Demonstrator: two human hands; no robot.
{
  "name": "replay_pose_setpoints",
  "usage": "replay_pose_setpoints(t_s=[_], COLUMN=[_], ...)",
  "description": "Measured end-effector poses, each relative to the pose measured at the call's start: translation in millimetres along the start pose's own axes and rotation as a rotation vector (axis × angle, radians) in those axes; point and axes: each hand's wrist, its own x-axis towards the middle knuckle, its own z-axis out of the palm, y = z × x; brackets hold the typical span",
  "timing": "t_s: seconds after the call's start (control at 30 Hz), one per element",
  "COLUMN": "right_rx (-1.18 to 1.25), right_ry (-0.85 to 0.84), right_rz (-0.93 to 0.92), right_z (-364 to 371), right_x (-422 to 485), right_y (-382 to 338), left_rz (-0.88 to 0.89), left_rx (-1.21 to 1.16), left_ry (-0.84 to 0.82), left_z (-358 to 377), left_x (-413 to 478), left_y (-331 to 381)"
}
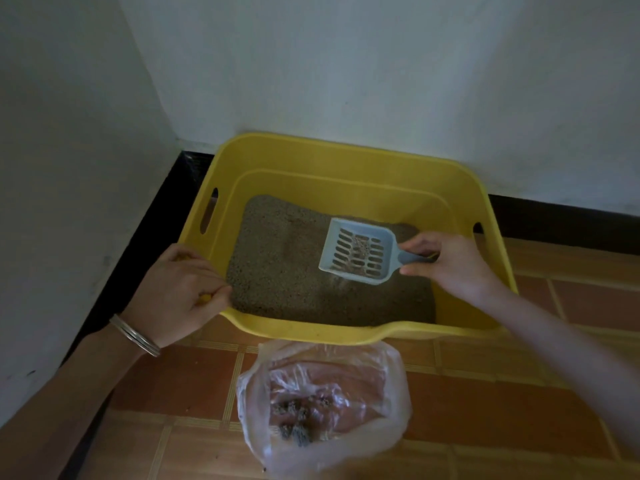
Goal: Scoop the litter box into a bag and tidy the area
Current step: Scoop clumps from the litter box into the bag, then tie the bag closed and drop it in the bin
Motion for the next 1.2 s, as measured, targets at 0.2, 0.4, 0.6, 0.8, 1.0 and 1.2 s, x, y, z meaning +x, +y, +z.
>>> replay_pose_setpoints(t_s=[0.2,0.4,0.6,0.8,1.0,1.2], right_rx=[-0.083,-0.169,-0.386,-0.41,-0.255,0.006], right_ry=[-0.208,-0.275,-0.357,-0.361,-0.269,-0.079], right_rz=[0.208,0.302,0.337,0.296,0.125,-0.079], right_z=[2.3,8.5,17.1,15.3,0.9,-17.4], right_x=[-12.1,-8.5,-3.7,-3.8,-12.0,-59.8], right_y=[26.6,34.1,34.1,38.0,30.1,-9.2], left_rz=[0.028,0.034,0.049,0.053,0.078,0.21], left_rx=[0.032,0.037,0.022,0.03,-0.075,-0.165], left_ry=[0.019,0.03,0.029,0.0,-0.065,-0.091], left_z=[0.1,1.6,2.4,1.1,-8.8,-14.9], left_x=[-1.5,-2.5,-2.8,-3.3,-7.6,-29.2], left_y=[0.9,0.8,-0.1,-0.2,12.7,46.1])
